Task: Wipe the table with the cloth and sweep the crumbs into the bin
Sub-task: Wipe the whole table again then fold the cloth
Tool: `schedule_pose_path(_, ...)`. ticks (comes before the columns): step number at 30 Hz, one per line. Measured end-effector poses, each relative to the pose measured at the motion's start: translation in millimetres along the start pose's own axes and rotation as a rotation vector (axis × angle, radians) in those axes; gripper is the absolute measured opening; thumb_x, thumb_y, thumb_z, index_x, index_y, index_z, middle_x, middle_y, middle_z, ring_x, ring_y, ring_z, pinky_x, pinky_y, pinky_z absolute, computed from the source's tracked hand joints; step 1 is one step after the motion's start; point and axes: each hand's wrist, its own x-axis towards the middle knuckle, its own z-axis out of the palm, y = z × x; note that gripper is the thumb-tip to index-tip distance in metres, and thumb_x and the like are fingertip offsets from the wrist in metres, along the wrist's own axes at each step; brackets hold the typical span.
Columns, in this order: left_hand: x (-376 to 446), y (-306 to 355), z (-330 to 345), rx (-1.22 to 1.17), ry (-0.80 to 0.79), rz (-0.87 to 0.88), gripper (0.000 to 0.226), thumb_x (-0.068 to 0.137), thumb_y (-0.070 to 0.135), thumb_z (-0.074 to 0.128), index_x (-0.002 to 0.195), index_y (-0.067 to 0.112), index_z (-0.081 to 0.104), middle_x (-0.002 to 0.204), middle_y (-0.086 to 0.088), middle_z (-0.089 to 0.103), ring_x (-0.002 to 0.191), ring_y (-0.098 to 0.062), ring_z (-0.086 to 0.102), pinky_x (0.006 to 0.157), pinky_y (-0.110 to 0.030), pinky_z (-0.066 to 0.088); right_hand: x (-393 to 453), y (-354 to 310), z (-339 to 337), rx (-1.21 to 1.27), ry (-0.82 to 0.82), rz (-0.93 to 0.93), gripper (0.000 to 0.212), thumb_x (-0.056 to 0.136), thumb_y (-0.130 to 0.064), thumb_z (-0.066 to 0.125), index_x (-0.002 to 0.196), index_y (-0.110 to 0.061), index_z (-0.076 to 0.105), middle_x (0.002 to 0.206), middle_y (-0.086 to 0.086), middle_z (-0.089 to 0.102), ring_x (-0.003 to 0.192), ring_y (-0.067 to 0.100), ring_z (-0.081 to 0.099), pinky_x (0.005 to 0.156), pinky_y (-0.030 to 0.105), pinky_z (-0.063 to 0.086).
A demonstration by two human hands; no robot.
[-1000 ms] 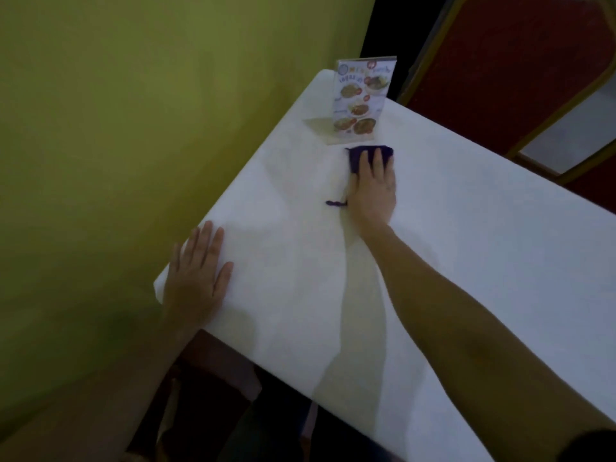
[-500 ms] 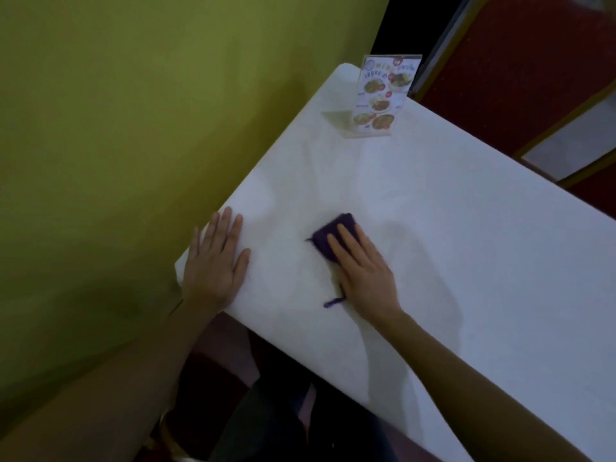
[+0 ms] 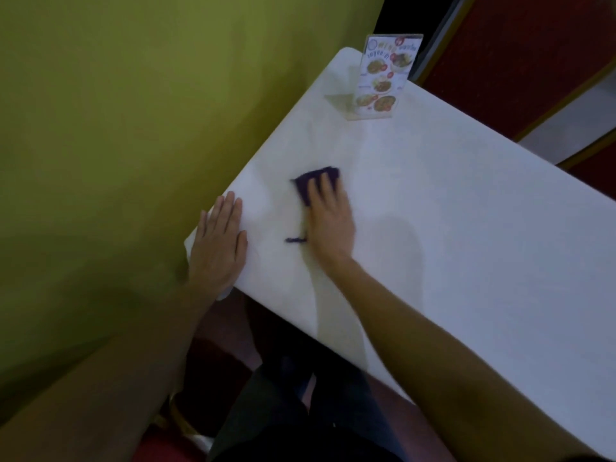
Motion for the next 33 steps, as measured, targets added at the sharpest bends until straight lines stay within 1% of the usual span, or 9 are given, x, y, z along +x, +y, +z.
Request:
schedule_pose_path(3, -19, 1, -1, 0.017, 0.004, 0.036, 0.059, 0.101, 0.03, 0.024, 0.155, 0.006, 0.025, 0.163, -0.011, 0.023, 0.152, -0.025, 0.018, 0.122, -0.048, 0.017, -60, -32, -6, 0.046, -0.159, -0.169, 0.07, 0.083, -0.036, 0.031, 0.145, -0.008, 0.045, 0.154, 0.014, 0.039, 0.145, 0.037, 0.028, 0.119, 0.044, 0.027)
schedule_pose_path(6, -34, 10, 2, 0.05, -0.003, 0.033, 0.06, 0.101, 0.03, 0.023, 0.155, 0.005, 0.025, 0.163, -0.012, 0.024, 0.151, -0.026, 0.02, 0.123, -0.048, 0.015, -120, -18, -9, 0.0, -0.169, -0.229, 0.058, 0.093, -0.026, 0.044, 0.149, -0.011, 0.039, 0.158, 0.011, 0.033, 0.148, 0.032, 0.024, 0.118, 0.047, 0.029)
schedule_pose_path(9, -37, 12, 2, 0.077, -0.01, 0.028, 0.06, 0.101, 0.031, 0.023, 0.156, 0.005, 0.023, 0.163, -0.011, 0.023, 0.151, -0.026, 0.02, 0.123, -0.048, 0.015, -165, 18, -21, -0.033, -0.087, -0.189, 0.056, 0.091, -0.018, 0.052, 0.146, -0.012, 0.044, 0.156, 0.01, 0.036, 0.146, 0.031, 0.028, 0.116, 0.044, 0.032)
schedule_pose_path(13, -38, 9, 1, 0.077, -0.01, 0.026, 0.06, 0.101, 0.031, 0.023, 0.156, 0.006, 0.022, 0.164, -0.01, 0.021, 0.152, -0.025, 0.019, 0.123, -0.048, 0.015, -190, 93, -45, -0.082, -0.041, -0.009, 0.068, 0.077, -0.007, 0.049, 0.145, -0.009, 0.046, 0.156, 0.013, 0.035, 0.146, 0.032, 0.028, 0.11, 0.046, 0.04)
schedule_pose_path(18, -37, 7, -1, 0.081, -0.028, 0.061, 0.06, 0.102, 0.032, 0.023, 0.156, 0.006, 0.022, 0.164, -0.01, 0.021, 0.152, -0.025, 0.02, 0.122, -0.046, 0.015, -138, 145, -63, -0.031, 0.039, 0.396, 0.049, 0.101, -0.015, 0.044, 0.149, -0.012, 0.039, 0.159, 0.01, 0.03, 0.149, 0.03, 0.02, 0.115, 0.049, 0.033)
schedule_pose_path(21, -41, -12, -6, 0.046, -0.02, -0.067, 0.062, 0.101, 0.035, 0.025, 0.157, 0.008, 0.022, 0.164, -0.01, 0.021, 0.151, -0.027, 0.02, 0.121, -0.05, 0.016, -80, 128, -53, -0.017, 0.079, 0.473, 0.05, 0.102, -0.02, 0.041, 0.152, -0.016, 0.034, 0.161, 0.008, 0.026, 0.15, 0.03, 0.014, 0.119, 0.046, 0.024)
schedule_pose_path(24, -52, -30, -9, 0.063, -0.028, -0.1, 0.062, 0.102, 0.039, 0.022, 0.157, 0.01, 0.021, 0.164, -0.009, 0.021, 0.151, -0.028, 0.021, 0.12, -0.051, 0.016, -31, 88, -34, 0.02, 0.048, 0.388, 0.051, 0.101, -0.02, 0.04, 0.151, -0.014, 0.034, 0.161, 0.01, 0.025, 0.15, 0.032, 0.013, 0.121, 0.042, 0.019)
schedule_pose_path(27, -54, -29, -6, 0.057, -0.02, -0.112, 0.062, 0.102, 0.038, 0.022, 0.157, 0.011, 0.02, 0.164, -0.009, 0.02, 0.152, -0.027, 0.019, 0.121, -0.05, 0.015, -12, 30, -14, 0.039, -0.048, 0.182, 0.053, 0.1, -0.019, 0.04, 0.152, -0.013, 0.032, 0.162, 0.01, 0.021, 0.151, 0.031, 0.008, 0.123, 0.036, 0.011)
schedule_pose_path(33, -54, -28, -5, 0.041, -0.033, -0.134, 0.061, 0.103, 0.039, 0.019, 0.158, 0.011, 0.018, 0.164, -0.01, 0.021, 0.151, -0.027, 0.019, 0.12, -0.051, 0.018, -56, -40, 9, 0.038, -0.198, -0.396, 0.057, 0.095, -0.018, 0.054, 0.149, -0.017, 0.04, 0.158, 0.008, 0.033, 0.148, 0.033, 0.022, 0.119, 0.045, 0.027)
